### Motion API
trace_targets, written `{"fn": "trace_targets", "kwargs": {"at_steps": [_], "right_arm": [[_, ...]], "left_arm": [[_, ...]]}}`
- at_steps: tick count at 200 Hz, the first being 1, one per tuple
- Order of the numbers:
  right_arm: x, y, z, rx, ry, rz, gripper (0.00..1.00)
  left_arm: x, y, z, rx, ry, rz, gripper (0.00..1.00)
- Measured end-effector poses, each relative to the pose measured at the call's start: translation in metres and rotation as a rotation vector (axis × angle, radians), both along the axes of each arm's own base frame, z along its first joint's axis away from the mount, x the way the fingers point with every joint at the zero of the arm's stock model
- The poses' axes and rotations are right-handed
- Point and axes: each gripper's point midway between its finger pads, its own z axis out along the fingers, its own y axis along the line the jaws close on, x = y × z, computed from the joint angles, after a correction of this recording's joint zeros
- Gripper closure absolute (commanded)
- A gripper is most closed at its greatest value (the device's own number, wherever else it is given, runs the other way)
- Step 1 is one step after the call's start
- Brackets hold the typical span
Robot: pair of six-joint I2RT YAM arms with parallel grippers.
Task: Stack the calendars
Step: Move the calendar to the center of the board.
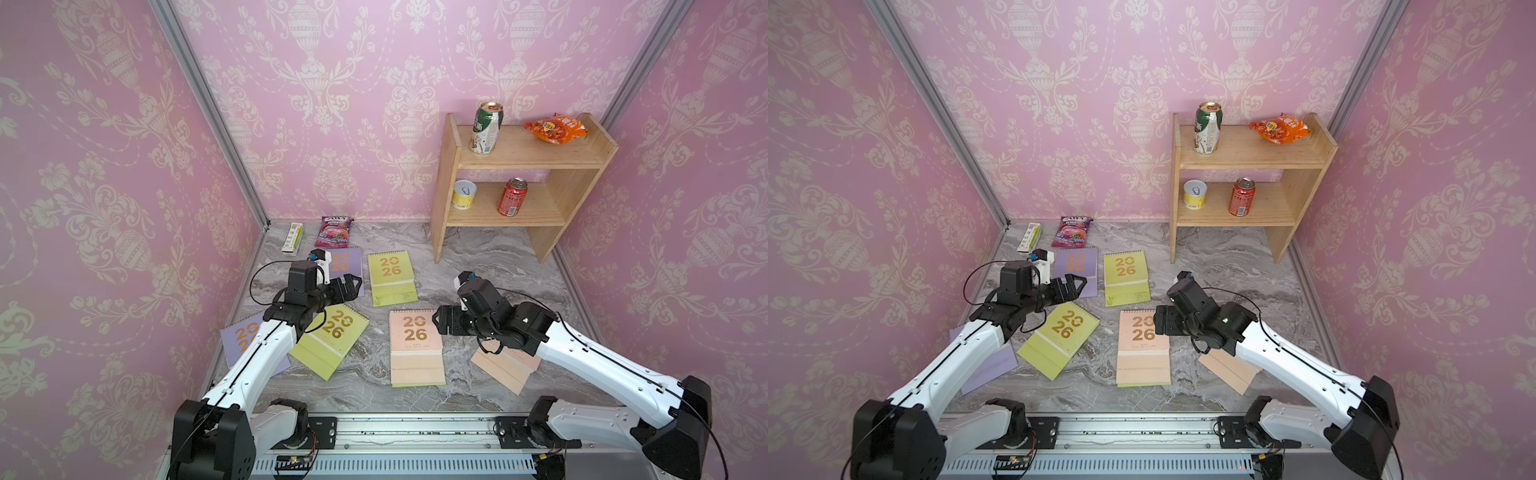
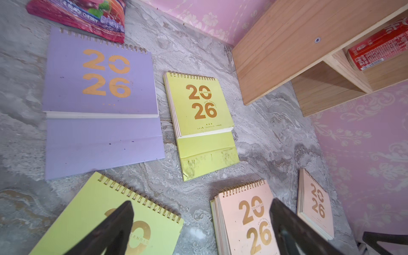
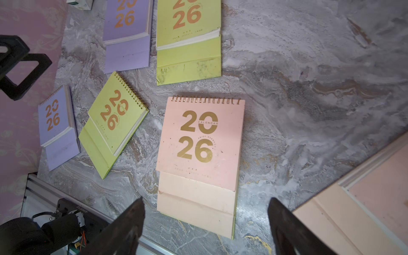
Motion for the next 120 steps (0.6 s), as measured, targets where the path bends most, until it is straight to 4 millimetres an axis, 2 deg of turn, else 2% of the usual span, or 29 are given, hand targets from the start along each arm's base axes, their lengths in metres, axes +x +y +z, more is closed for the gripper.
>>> {"fn": "trace_targets", "kwargs": {"at_steps": [15,28,46,59,86,120], "right_arm": [[0.002,-0.024,-0.004,-0.006,0.006,-0.083,0.08],[0.009,-0.059,-0.011,-0.009,0.016,-0.203,0.06],[0.014,-0.111,-0.027,-0.021,0.044,-0.381,0.01],[0.013,-0.141,-0.038,-0.028,0.075,-0.484,0.00],[0.010,-0.174,-0.060,-0.006,0.163,-0.616,0.00],[0.009,-0.195,-0.098,-0.033,0.327,-0.707,0.00]], "left_arm": [[0.001,-0.006,-0.007,-0.018,0.024,-0.021,0.06],[0.001,-0.014,-0.007,-0.024,0.023,-0.043,0.06],[-0.001,-0.035,0.003,-0.027,0.009,-0.102,0.06],[0.001,-0.055,0.017,-0.029,-0.019,-0.156,0.06],[0.005,-0.087,0.038,-0.033,-0.065,-0.239,0.05],[0.008,-0.095,0.038,-0.032,-0.062,-0.263,0.04]]}}
